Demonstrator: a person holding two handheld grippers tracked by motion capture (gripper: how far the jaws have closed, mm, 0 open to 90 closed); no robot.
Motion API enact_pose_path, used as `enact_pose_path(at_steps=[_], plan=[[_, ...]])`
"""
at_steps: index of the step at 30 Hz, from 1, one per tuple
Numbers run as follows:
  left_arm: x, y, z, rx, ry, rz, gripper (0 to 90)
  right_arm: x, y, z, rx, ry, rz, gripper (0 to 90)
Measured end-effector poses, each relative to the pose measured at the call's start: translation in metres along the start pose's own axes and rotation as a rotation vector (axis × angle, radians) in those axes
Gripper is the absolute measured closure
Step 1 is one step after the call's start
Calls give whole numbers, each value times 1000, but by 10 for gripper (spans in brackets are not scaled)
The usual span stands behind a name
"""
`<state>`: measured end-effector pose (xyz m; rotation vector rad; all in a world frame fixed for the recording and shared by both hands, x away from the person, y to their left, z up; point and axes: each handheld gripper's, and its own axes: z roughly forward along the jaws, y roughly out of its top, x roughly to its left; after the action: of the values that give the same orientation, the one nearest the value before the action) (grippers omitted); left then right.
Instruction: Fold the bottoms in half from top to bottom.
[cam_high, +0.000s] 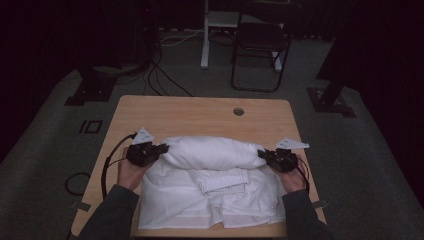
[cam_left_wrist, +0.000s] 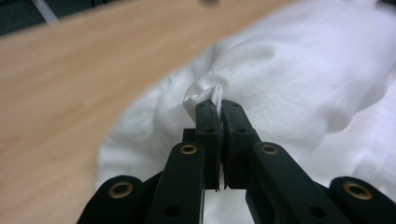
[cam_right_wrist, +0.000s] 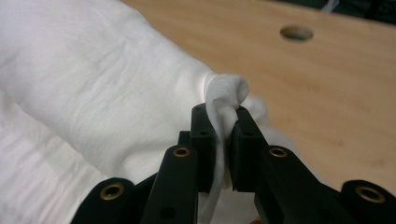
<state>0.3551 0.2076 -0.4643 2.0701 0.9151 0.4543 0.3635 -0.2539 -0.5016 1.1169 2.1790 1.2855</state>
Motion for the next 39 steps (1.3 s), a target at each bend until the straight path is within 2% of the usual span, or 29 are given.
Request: enact_pose_path(at_steps=[1, 7, 11, 17, 22, 24, 25, 28, 33, 34, 39], plan=[[-2, -4, 4, 18, -1, 2, 871, 3, -9, 1, 19, 12, 12, 821], [-3, -28, 25, 80, -41, -43, 871, 5, -26, 5, 55, 33, 32, 819], [-9, -38, 37, 114, -54, -43, 871, 11, -34, 16, 113, 26, 10, 819], [-13, -52, 55, 150, -69, -62, 871, 16, -41, 24, 158, 25, 9, 818], [-10, -55, 62, 149, -78, -89, 873, 18, -44, 29, 175, 19, 11, 818], [-10, -54, 63, 155, -71, -81, 873, 18, -43, 33, 182, 15, 17, 818], [-12, -53, 64, 158, -50, -60, 873, 18, -43, 34, 185, 11, 13, 817], [-14, -48, 68, 165, -7, -29, 873, 18, -41, 38, 190, 3, 12, 817], [-8, -43, 75, 158, 15, -45, 872, 14, -37, 44, 186, -9, 21, 817], [-3, -41, 78, 154, 20, -62, 872, 13, -35, 46, 186, -13, 25, 817], [5, -36, 84, 145, 47, -88, 872, 2, -22, 63, 195, -32, 38, 817]])
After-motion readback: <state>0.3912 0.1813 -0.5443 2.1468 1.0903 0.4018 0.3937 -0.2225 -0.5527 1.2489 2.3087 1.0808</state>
